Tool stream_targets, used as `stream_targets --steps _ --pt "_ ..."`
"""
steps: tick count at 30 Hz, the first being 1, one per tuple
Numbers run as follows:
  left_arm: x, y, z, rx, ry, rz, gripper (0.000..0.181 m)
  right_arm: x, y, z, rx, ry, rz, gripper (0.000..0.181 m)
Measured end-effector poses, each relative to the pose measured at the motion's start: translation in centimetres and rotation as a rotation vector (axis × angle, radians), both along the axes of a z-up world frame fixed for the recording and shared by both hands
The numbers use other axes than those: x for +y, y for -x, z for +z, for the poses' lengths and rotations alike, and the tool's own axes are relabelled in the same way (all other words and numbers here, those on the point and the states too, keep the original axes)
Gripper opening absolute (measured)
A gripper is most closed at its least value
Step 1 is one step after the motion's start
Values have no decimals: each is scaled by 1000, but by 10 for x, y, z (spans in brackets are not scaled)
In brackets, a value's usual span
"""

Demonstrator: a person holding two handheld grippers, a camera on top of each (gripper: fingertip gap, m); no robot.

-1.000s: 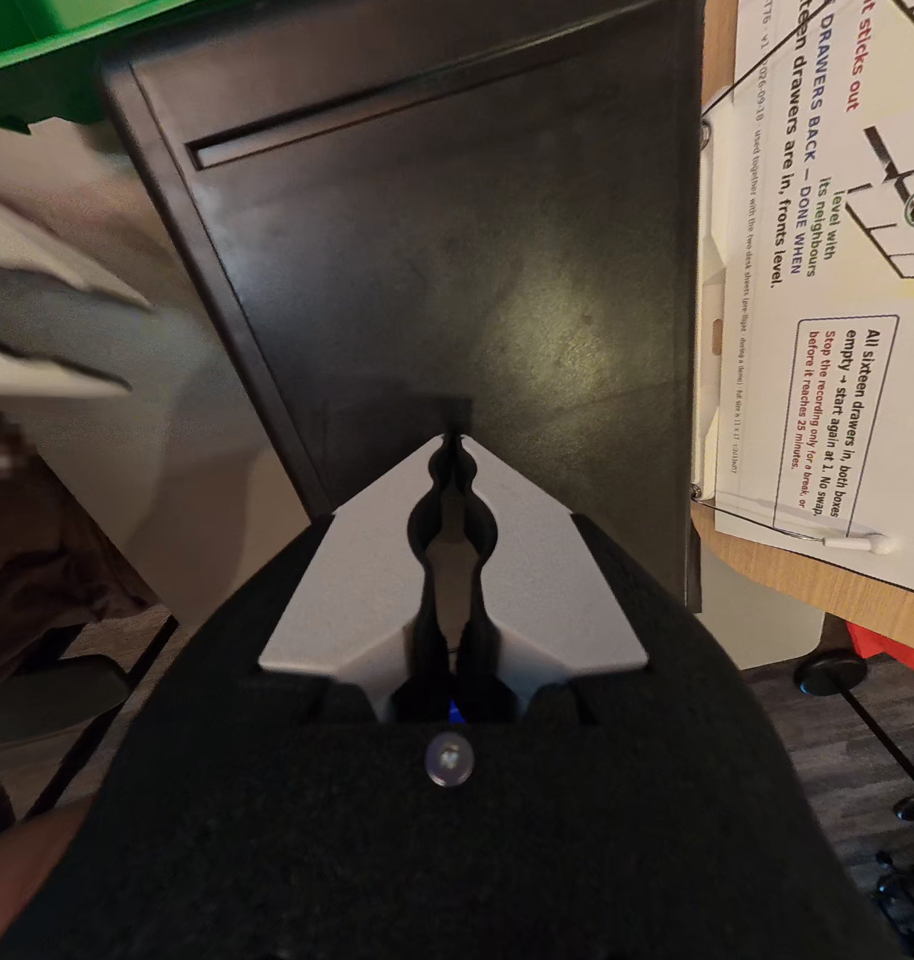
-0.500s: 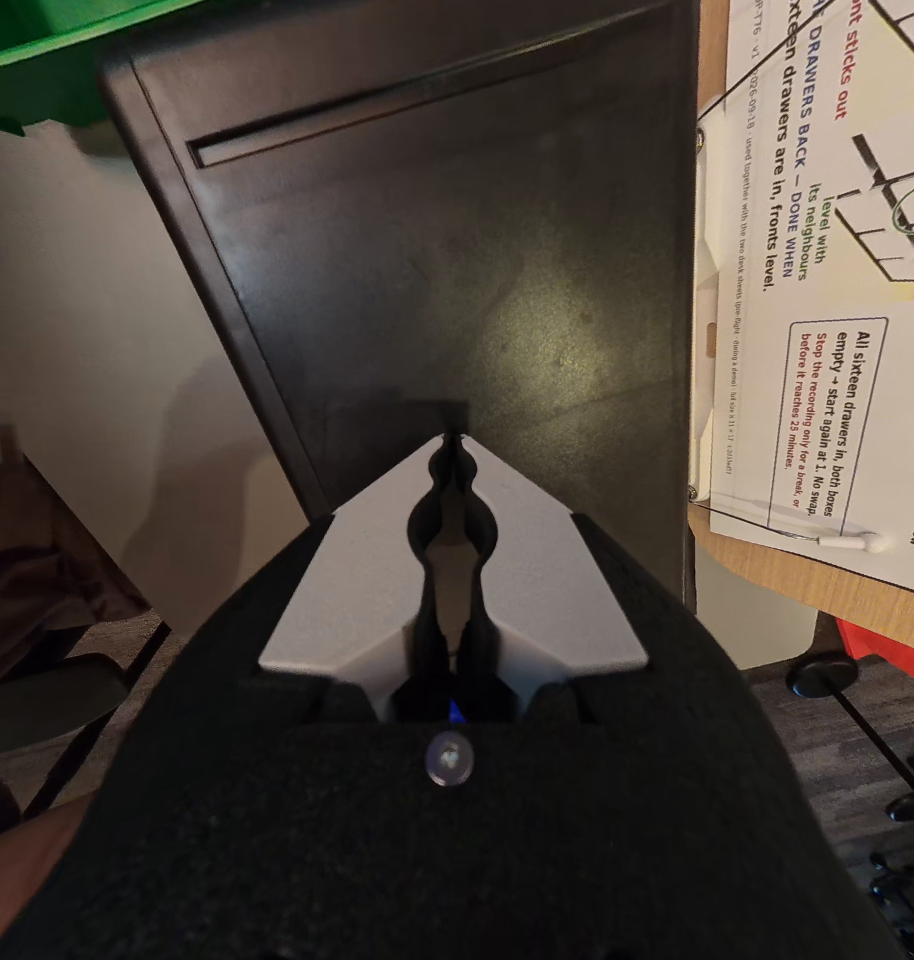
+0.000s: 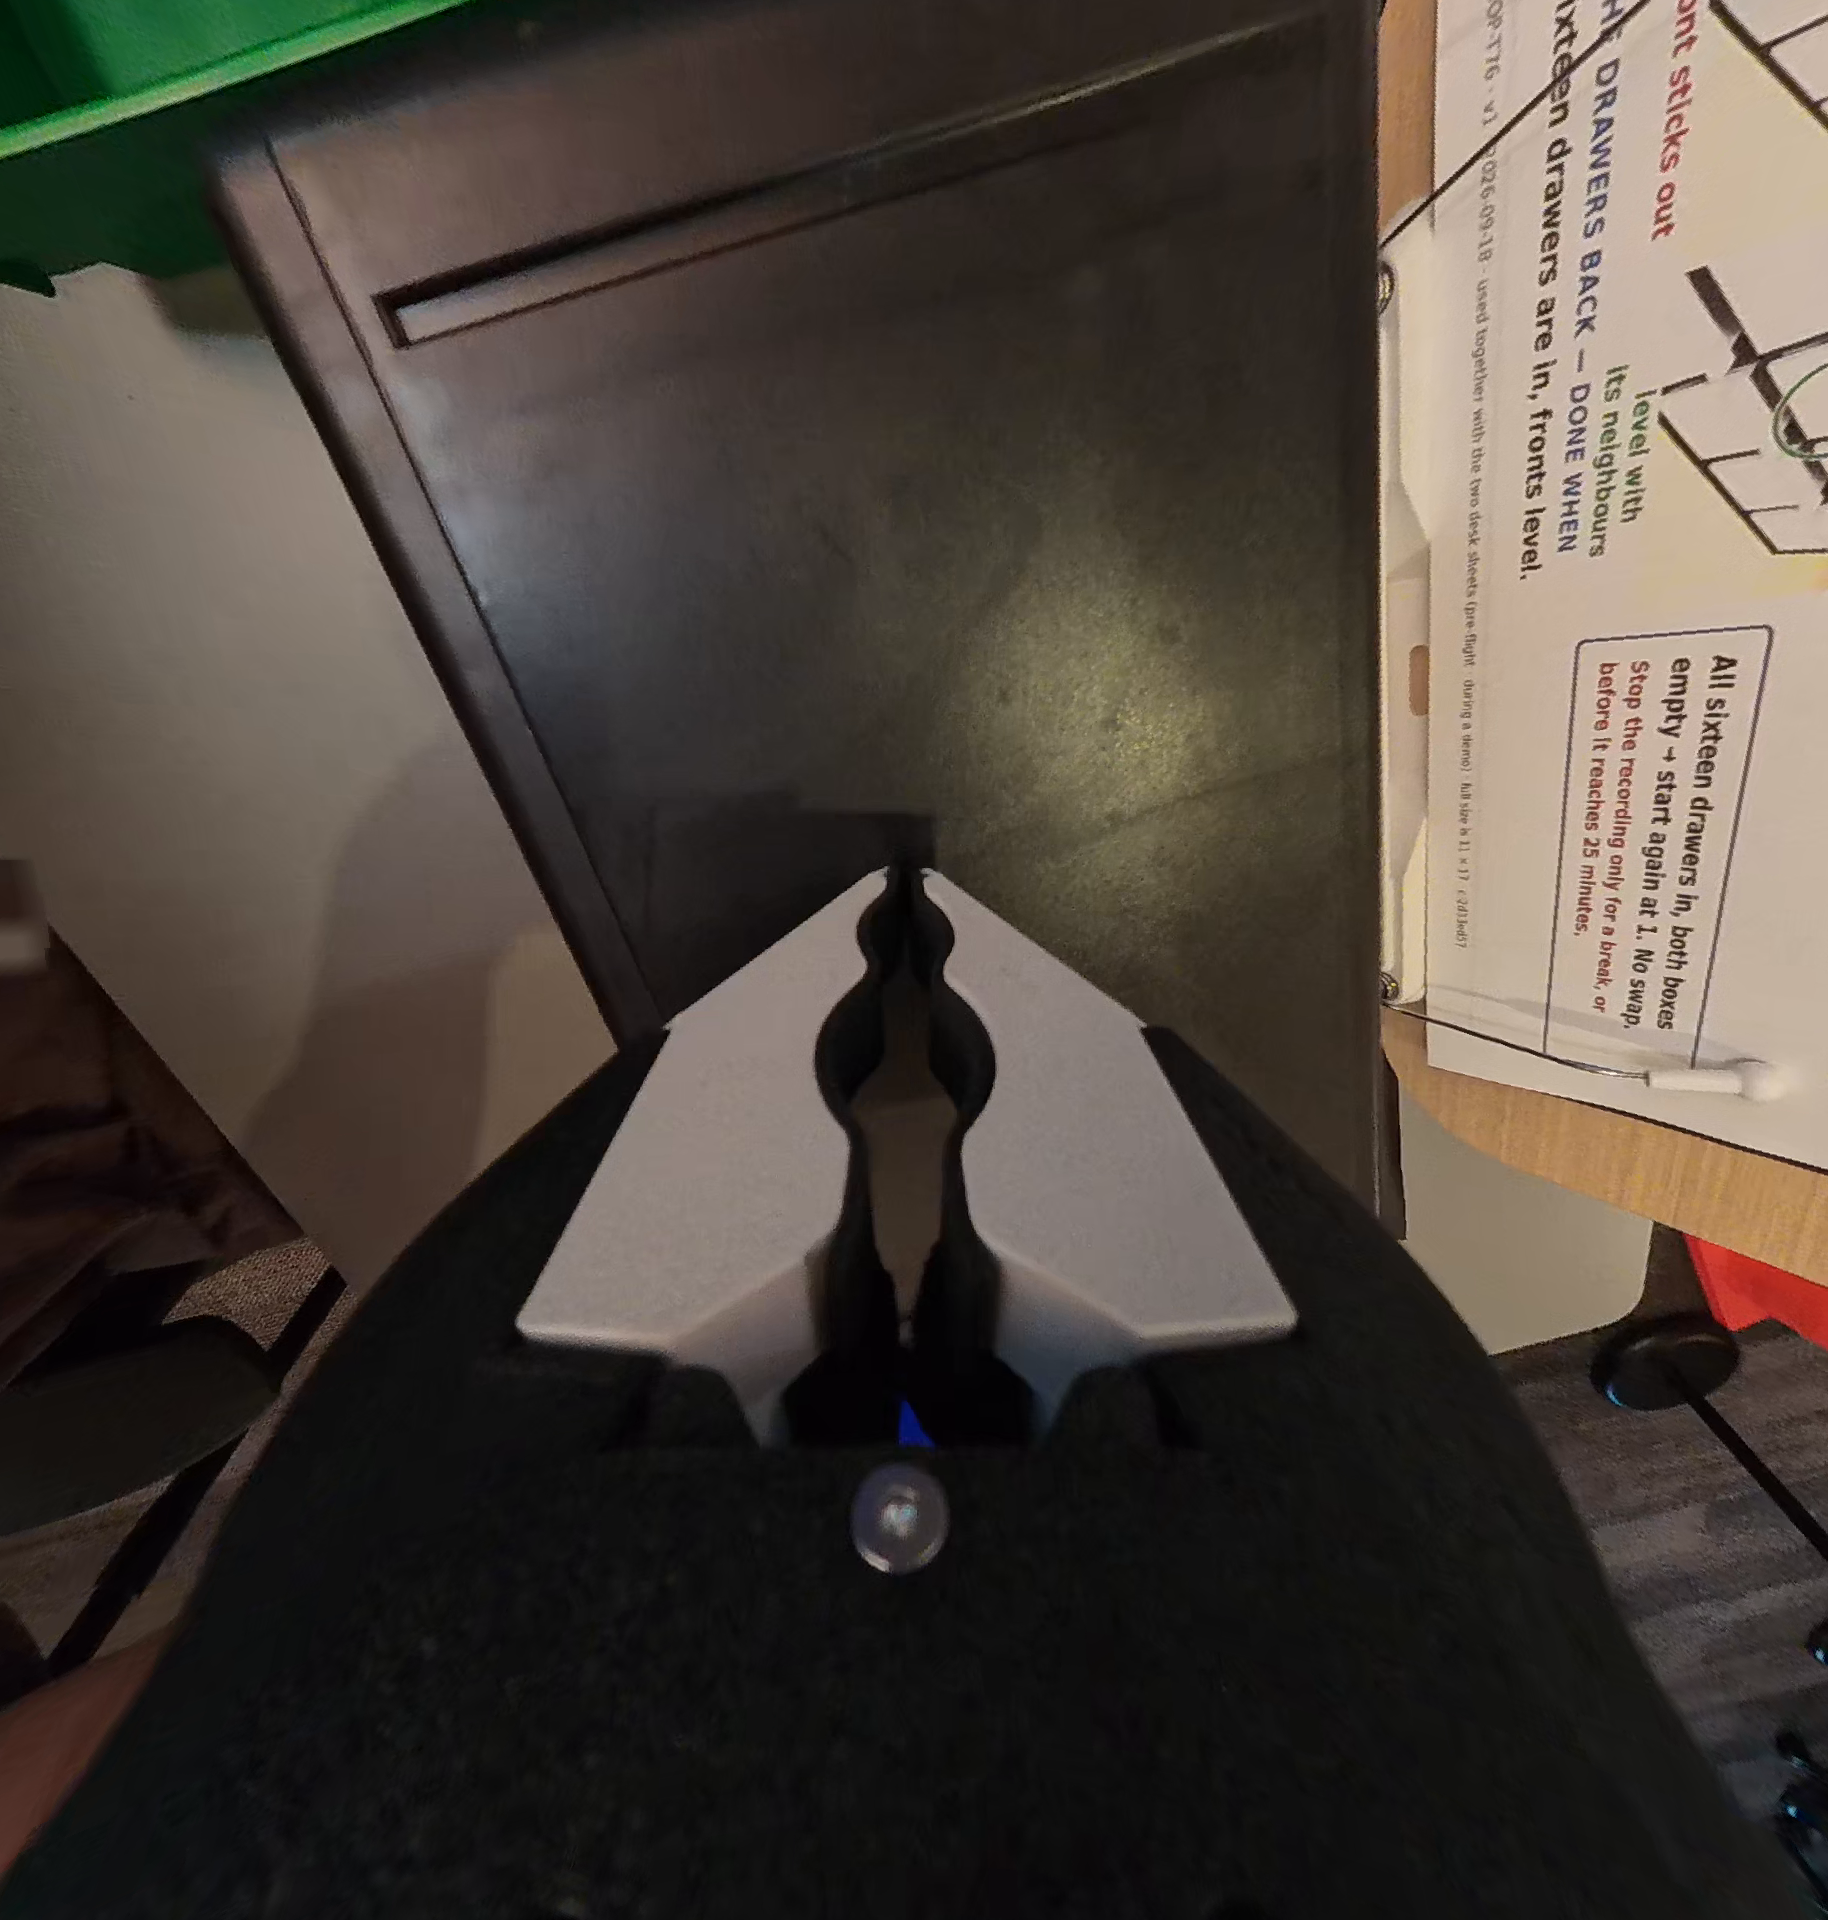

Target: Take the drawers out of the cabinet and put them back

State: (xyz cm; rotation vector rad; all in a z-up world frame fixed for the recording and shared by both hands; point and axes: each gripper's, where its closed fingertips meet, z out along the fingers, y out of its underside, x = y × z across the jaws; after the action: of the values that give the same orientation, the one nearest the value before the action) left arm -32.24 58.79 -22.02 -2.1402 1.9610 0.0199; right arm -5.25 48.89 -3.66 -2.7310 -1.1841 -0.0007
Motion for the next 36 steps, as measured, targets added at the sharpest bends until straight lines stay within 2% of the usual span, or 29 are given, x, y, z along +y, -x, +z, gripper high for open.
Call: stream_targets --steps 5,7,9,10,12,14,16,19,27,31,34,35,36 --pt "-77 12 71 -259 -26 99 0 0 0 0 -38 13 0 0" --pt "-127 16 102 -356 -29 106 0 0 0 0 -50 13 -4 0" --pt "-189 10 122 -451 6 62 0 0 0 0 -59 14 -8 0" --pt "-220 5 124 -477 37 33 0 0 0 0 -60 17 -12 0" --pt "-273 -11 110 -485 100 -30 0 0 0 0 -52 28 -24 0" --pt "-308 -23 80 -423 136 -65 0 0 0 0 -33 39 -46 0" --pt "-327 -30 46 -337 170 -81 0 0 0 0 -23 42 -56 0" --pt "-328 -38 19 -253 153 -77 0 0 0 0 -30 30 -52 0" --pt "-306 -56 -15 -127 99 -50 0 0 -1 0 -15 -18 -55 0" --pt "-300 -61 -23 -108 71 -60 0 0 -1 0 17 -20 -53 0" --pt "-295 -68 -23 -155 68 -31 2 0 -1 0 42 -31 -55 0" --pt "-288 -71 -21 -185 41 -5 6 0 -1 0 51 -37 -54 0" --pt "-276 -73 -14 -233 -13 45 23 0 -1 0 61 -43 -53 0"
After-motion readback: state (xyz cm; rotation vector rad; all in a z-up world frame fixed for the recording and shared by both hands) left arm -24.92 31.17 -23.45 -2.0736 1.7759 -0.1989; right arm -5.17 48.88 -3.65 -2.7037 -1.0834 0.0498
